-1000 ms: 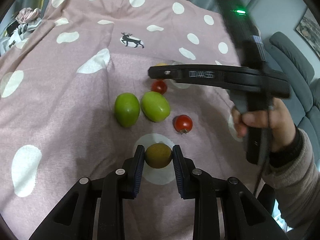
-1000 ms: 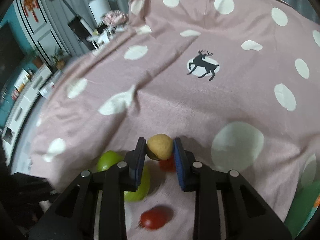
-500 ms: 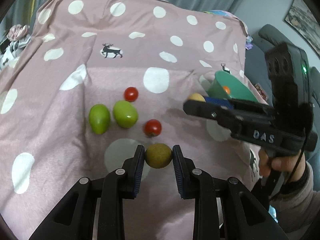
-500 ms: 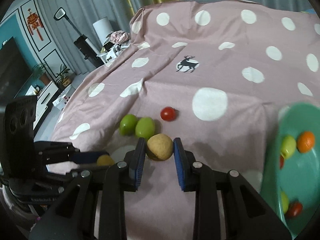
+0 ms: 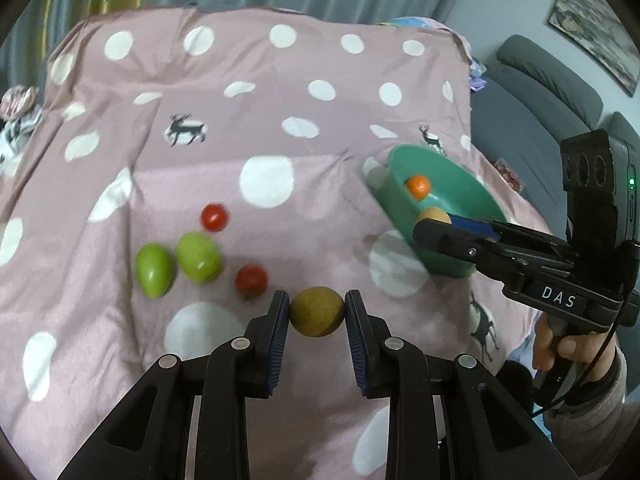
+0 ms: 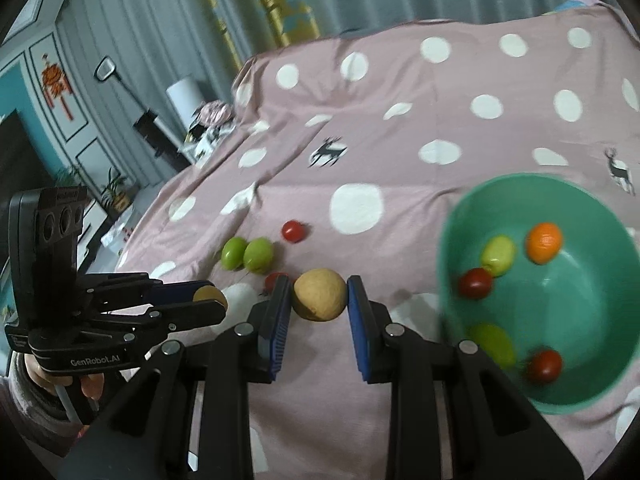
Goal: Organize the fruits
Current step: 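Carry the olive-brown fruit with the left gripper while the right gripper carries the tan fruit over the bowl, then open the left gripper over the teal bowl while the right gripper also opens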
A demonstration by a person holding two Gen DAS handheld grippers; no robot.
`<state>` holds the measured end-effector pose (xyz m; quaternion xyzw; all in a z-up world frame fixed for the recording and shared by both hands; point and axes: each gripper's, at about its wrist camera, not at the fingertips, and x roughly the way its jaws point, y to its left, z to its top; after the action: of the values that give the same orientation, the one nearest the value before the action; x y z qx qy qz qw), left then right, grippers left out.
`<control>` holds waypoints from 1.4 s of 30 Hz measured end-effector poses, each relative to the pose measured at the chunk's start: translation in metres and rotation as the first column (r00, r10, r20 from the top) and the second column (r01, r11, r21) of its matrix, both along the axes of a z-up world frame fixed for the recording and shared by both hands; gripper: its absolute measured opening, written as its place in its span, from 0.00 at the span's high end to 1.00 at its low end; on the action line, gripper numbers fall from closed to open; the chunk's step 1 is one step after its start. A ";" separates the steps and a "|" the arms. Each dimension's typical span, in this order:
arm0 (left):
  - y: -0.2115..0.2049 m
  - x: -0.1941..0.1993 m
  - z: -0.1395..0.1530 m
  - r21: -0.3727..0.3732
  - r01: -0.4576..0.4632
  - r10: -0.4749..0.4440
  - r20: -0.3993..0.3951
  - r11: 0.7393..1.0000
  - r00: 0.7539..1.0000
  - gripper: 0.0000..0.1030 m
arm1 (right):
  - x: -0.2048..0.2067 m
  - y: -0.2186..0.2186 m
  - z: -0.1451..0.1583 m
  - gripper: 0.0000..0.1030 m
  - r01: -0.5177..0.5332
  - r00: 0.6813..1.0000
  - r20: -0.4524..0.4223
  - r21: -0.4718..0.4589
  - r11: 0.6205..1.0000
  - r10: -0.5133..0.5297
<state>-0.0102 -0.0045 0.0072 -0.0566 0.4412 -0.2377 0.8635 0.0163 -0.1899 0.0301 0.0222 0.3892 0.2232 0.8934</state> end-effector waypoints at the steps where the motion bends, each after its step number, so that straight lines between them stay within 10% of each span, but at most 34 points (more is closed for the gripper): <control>1: -0.004 0.001 0.002 0.003 0.007 -0.007 0.006 1.000 1.000 0.72 | -0.001 -0.005 0.002 0.72 0.012 1.000 0.006 0.002 1.000 -0.012; 22: -0.125 0.039 0.032 0.063 0.228 -0.233 0.105 0.972 0.967 0.72 | -0.020 -0.103 0.012 0.72 0.245 0.966 0.073 0.031 0.969 -0.247; 42: -0.179 0.057 0.000 0.164 0.270 -0.281 0.049 0.949 0.958 0.72 | -0.016 -0.136 -0.007 0.70 0.329 0.944 0.018 0.022 0.944 -0.329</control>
<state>0.0472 -0.1832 0.0069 0.0816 0.4308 -0.3226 0.8389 0.0001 -0.3260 0.0235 0.0929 0.3683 0.0749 0.9220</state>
